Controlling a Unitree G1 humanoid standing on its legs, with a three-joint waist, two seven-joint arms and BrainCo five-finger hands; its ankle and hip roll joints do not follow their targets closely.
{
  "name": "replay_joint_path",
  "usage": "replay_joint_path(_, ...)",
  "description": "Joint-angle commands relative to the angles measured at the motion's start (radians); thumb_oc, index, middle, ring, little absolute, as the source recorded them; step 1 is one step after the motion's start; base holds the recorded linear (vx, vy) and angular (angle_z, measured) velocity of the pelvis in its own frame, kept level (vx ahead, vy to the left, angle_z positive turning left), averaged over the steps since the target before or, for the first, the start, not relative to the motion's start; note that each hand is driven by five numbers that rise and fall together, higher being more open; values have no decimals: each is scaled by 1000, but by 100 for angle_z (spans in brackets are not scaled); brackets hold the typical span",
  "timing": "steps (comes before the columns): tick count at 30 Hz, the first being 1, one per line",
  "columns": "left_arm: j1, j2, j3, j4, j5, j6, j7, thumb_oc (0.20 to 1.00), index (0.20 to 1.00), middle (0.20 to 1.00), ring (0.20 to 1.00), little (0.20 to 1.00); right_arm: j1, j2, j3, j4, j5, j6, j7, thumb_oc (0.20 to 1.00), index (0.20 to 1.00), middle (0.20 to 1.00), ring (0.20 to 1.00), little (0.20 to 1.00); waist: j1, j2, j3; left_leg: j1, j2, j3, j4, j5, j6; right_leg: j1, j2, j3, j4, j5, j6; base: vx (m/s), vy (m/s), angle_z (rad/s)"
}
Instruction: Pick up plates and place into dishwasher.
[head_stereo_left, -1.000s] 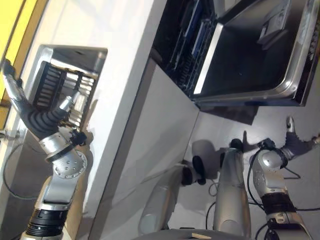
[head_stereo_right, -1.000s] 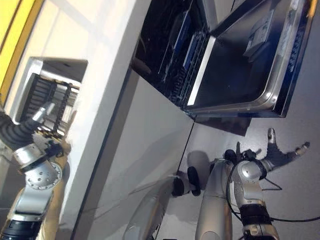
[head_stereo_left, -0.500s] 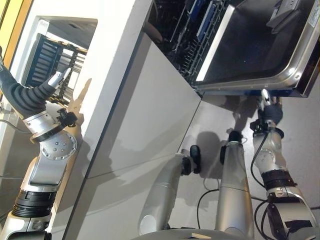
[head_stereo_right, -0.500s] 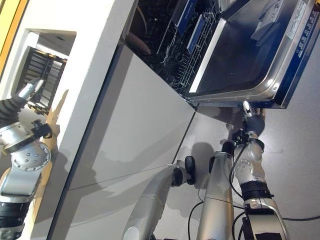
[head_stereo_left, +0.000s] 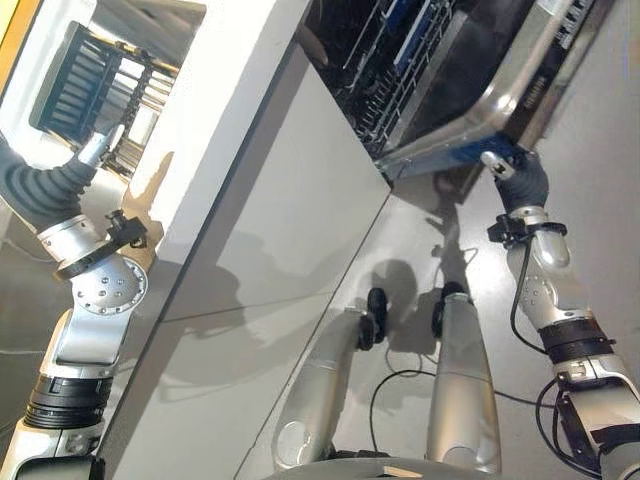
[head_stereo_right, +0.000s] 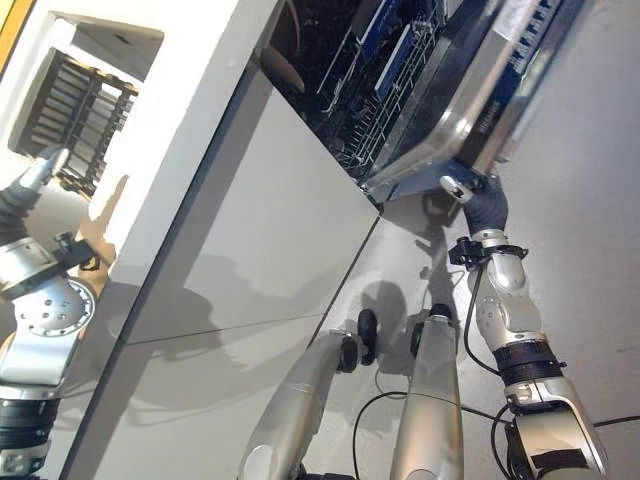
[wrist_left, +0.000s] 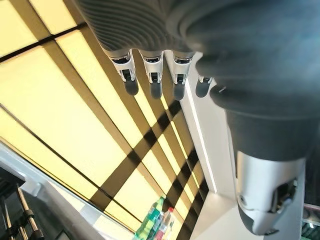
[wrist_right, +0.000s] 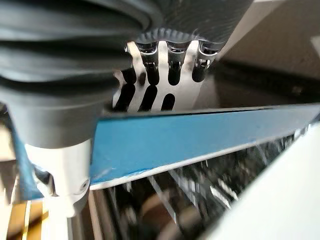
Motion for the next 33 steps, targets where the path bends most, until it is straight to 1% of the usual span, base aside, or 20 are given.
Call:
replay_joint_path(1,68,-22,-14,13,-14,1,3,1000,1000,1000,1000,1000,-318,-27,-11,-289,-70,-118,120,1000,1000,1000,1000,1000,18,-16,68,41,-32,24,48,48,54,91,16,-17,-178,117,25,33,33,14)
replay_joint_path(6,83,-9,14,12,-36,0,-9,1000,1000,1000,1000,1000,-300,-22,-11,-299,-49,-130,145,1000,1000,1000,1000,1000,49,-41,48,74,-38,-3,31,44,55,154,10,-51,-212,117,18,32,25,17)
replay_joint_path(10,90,-5,29,16,-36,-6,-36,1000,1000,1000,1000,1000,-290,1,5,-305,-63,-137,133,1000,1000,1000,1000,1000,78,-67,27,99,-39,-25,12,41,56,208,5,-78,-243,121,17,26,-11,26)
replay_joint_path(14,89,7,40,27,-41,-26,-69,1000,1000,1000,1000,1000,-275,33,16,-297,-77,-154,112,1000,1000,1000,1000,1000,109,-103,5,136,-38,-56,-28,36,57,282,2,-111,-299,135,21,24,-61,30)
replay_joint_path(19,53,37,38,37,-38,-41,-135,1000,1000,1000,1000,1000,-240,75,28,-281,-114,-194,36,1000,1000,1000,1000,1000,134,-157,-17,190,-24,-84,-99,23,63,379,1,-144,-404,173,39,-1,-130,24)
replay_joint_path(20,42,39,33,40,-39,-45,-144,1000,1000,1000,1000,1000,-229,85,30,-279,-130,-189,6,1000,1000,1000,1000,1000,135,-166,-22,202,-21,-88,-119,23,64,395,1,-146,-432,184,44,-25,-105,14)
replay_joint_path(23,3,50,17,44,-40,-34,-154,1000,1000,1000,1000,1000,-203,104,42,-266,-195,-139,-100,1000,1000,1000,1000,1000,127,-186,-39,254,-8,-94,-196,40,67,446,6,-140,-517,214,57,-37,-40,8)
replay_joint_path(26,-17,45,9,42,-35,-19,-155,1000,1000,1000,1000,1000,-155,128,59,-305,-253,-119,-148,1000,1000,1000,1000,1000,112,-201,-56,292,1,-90,-251,55,70,480,8,-128,-579,237,67,-56,31,-3)
replay_joint_path(27,-26,36,4,36,-26,-4,-154,1000,1000,1000,1000,1000,-123,138,67,-342,-286,-101,-176,1000,1000,1000,1000,1000,98,-210,-68,309,4,-84,-277,67,71,495,9,-119,-610,253,70,-28,57,-9)
replay_joint_path(28,-26,26,-3,32,-18,4,-150,1000,1000,1000,1000,1000,-100,142,70,-369,-304,-88,-194,1000,1000,1000,1000,1000,90,-214,-77,332,8,-79,-297,63,71,516,13,-108,-634,257,74,-22,95,-14)
replay_joint_path(30,-25,6,-8,24,-16,18,-148,1000,1000,1000,1000,1000,-65,152,70,-418,-345,-78,-195,1000,1000,1000,1000,1000,75,-222,-97,360,11,-70,-334,75,72,539,12,-92,-674,277,80,-8,125,-25)
replay_joint_path(32,-9,-12,-10,17,-15,27,-147,1000,1000,1000,1000,1000,-35,153,71,-468,-353,-66,-184,1000,1000,1000,1000,1000,68,-225,-120,394,12,-65,-370,80,71,567,11,-78,-711,293,88,29,159,-30)
replay_joint_path(33,6,-30,-12,10,-19,24,-149,1000,1000,1000,1000,1000,-16,157,71,-496,-360,-59,-165,1000,1000,1000,1000,1000,67,-228,-143,420,12,-67,-398,84,71,590,8,-69,-738,301,94,80,207,-23)
